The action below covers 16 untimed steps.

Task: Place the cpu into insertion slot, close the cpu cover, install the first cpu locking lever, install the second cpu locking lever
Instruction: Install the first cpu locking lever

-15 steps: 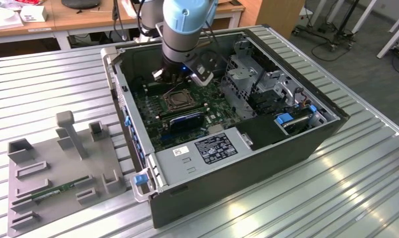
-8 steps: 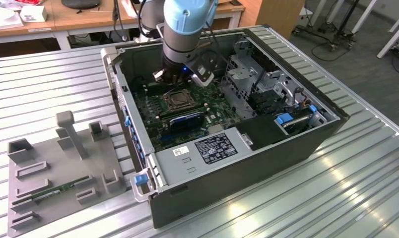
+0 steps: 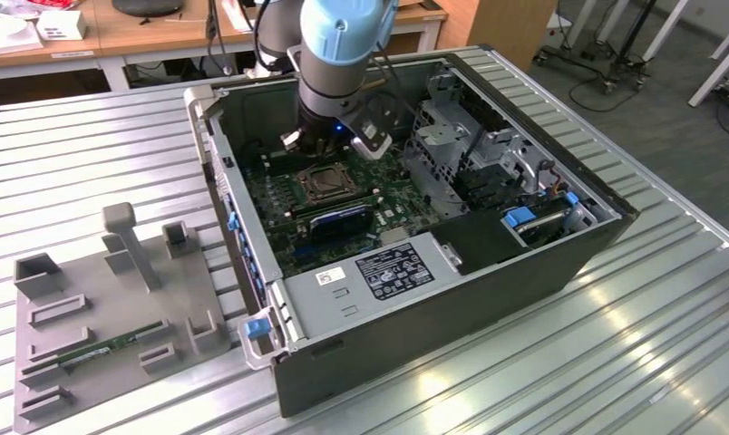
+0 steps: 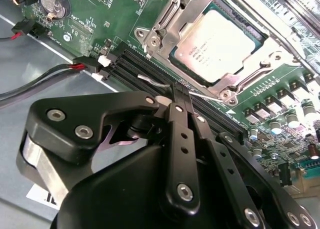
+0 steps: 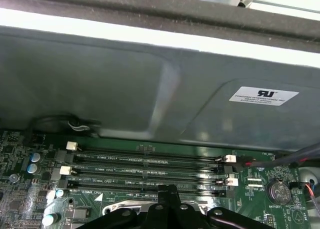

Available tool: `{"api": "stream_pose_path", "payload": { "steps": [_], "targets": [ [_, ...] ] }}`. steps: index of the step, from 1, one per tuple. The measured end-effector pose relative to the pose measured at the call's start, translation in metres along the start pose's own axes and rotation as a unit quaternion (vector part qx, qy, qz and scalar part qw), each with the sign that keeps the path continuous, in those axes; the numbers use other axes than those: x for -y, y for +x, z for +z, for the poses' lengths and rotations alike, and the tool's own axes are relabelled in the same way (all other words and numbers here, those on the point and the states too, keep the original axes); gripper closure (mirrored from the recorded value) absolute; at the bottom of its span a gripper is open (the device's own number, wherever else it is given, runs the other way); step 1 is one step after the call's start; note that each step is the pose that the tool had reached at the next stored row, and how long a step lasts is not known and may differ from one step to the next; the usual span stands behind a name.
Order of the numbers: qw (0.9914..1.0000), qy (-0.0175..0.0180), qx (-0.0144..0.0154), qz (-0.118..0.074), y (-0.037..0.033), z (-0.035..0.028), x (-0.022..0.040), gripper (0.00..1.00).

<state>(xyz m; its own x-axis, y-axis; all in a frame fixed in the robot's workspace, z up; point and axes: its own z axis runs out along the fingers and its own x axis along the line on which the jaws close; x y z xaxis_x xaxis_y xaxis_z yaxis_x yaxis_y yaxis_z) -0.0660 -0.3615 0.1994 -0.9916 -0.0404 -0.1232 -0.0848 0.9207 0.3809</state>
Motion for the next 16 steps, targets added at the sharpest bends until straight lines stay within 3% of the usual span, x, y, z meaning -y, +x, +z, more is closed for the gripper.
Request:
{"api": "stream_pose_path", "payload": {
  "steps": [16],
  "targets": [
    [1.0,0.0,0.0,0.0,-0.0001,0.0016,-0.0024,0.89]
  ]
}}
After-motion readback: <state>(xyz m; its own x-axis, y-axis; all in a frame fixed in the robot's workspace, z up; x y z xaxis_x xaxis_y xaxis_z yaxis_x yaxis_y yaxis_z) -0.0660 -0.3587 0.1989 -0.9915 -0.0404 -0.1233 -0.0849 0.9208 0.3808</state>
